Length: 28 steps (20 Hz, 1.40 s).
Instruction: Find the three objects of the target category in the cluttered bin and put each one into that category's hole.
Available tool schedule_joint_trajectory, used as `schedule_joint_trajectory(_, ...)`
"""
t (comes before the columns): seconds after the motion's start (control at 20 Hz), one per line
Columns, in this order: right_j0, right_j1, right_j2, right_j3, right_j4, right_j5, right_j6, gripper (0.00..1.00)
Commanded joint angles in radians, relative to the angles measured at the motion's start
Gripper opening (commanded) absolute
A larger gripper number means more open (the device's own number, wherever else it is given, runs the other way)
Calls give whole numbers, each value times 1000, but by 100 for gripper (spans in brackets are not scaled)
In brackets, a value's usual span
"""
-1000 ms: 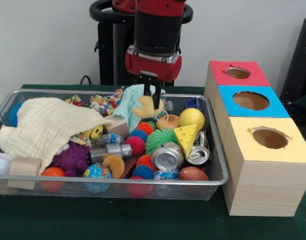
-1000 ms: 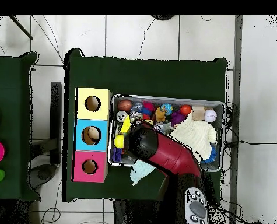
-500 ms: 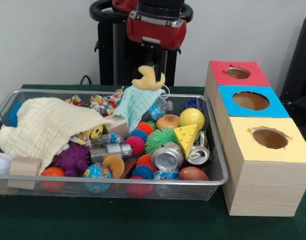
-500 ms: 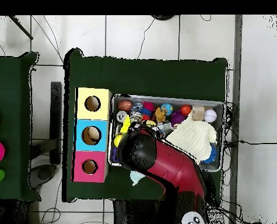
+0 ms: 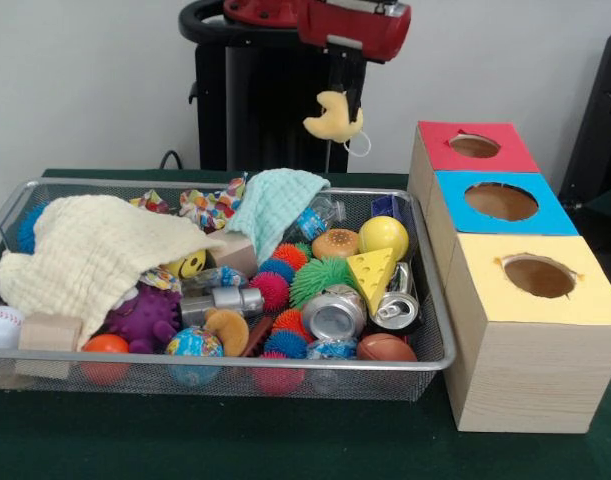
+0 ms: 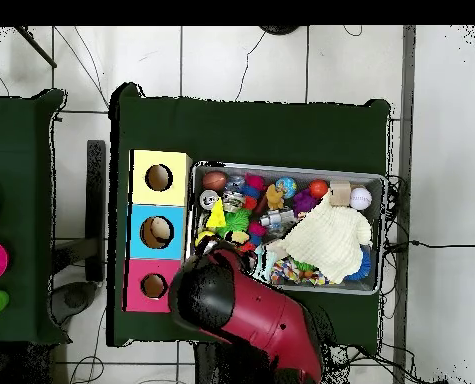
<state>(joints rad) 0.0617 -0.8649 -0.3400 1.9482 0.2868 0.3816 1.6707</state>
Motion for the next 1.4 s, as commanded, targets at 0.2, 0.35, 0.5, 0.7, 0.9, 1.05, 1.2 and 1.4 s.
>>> schedule_joint_trajectory(0.2, 72, -21, -30, 166, 79, 20, 355, 0)
schedule_joint_trajectory(0.35, 82, -26, -17, 203, 99, -15, 371, 0)
schedule_joint_trajectory(0.5, 94, -35, -3, 242, 112, -48, 393, 0)
schedule_joint_trajectory(0.7, 143, -50, -9, 287, 126, -73, 446, 0)
schedule_joint_trajectory(0.9, 195, -56, -8, 319, 147, -92, 504, 0)
schedule_joint_trajectory(1.05, 227, -49, 2, 338, 170, -121, 542, 0)
schedule_joint_trajectory(1.2, 279, -44, -11, 342, 189, -126, 588, 0)
schedule_joint_trajectory(1.4, 342, -23, -31, 330, 211, -127, 639, 0)
